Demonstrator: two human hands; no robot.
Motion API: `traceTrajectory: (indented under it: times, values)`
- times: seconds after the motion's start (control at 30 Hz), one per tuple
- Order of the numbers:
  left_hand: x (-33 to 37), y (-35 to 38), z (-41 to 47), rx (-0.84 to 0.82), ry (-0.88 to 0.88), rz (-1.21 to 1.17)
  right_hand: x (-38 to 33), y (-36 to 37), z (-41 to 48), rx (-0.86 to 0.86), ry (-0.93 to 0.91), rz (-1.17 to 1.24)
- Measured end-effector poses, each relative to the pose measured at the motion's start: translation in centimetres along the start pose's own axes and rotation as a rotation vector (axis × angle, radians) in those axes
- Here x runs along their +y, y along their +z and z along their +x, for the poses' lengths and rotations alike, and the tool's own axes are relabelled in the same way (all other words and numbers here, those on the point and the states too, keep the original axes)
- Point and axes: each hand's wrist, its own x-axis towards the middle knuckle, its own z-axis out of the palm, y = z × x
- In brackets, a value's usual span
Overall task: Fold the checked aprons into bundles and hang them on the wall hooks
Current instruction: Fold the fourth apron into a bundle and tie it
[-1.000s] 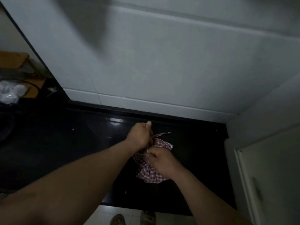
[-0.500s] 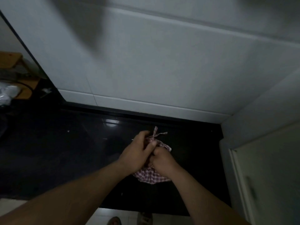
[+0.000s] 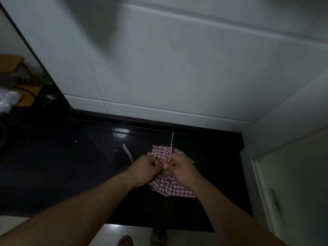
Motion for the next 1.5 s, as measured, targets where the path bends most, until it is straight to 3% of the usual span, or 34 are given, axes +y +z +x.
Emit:
traceTrajectory:
  times: [0.13, 0.27, 0.43, 0.87, 1.03, 1.23, 1.43, 1.5]
  values:
    - [-0.2, -0.3, 1.1, -0.102, 0.109, 0.033, -0.5, -0.8, -0.3, -0.02, -0.005, 0.045]
    - [-0.8, -0.2, 1.6, -0.087, 0.222, 0.075, -0.5, -1.2, -0.3, -0.042, -0.027, 0.052]
    - [-1.3, -0.1, 1.8, -0.097, 0.234, 0.071, -0.3, -1.3, 0.0, -0.031, -0.061, 0.079]
    - [-3.1, 2.1, 1.1, 0.093, 0.247, 0.058, 1.1, -0.1, 0.6, 0.105, -0.034, 0.119]
    - [-2.2, 2.8, 0.5, 0.242, 0.248, 0.283, 1.7, 0.7, -0.2, 0.166, -0.053, 0.107]
    - [-0.8, 3.2, 0.2, 0.261, 0.403, 0.482, 1.7, 0.7, -0.8, 0.228, -0.042, 0.065]
    - [-0.5, 3.1, 0.8, 0.275, 0.368, 0.496, 1.4, 0.5, -1.0, 0.274, -0.123, -0.163]
    - [-0.6, 2.8, 0.9, 0.27, 0.35, 0.445, 1.4, 0.3, -1.1, 0.296, -0.131, -0.1]
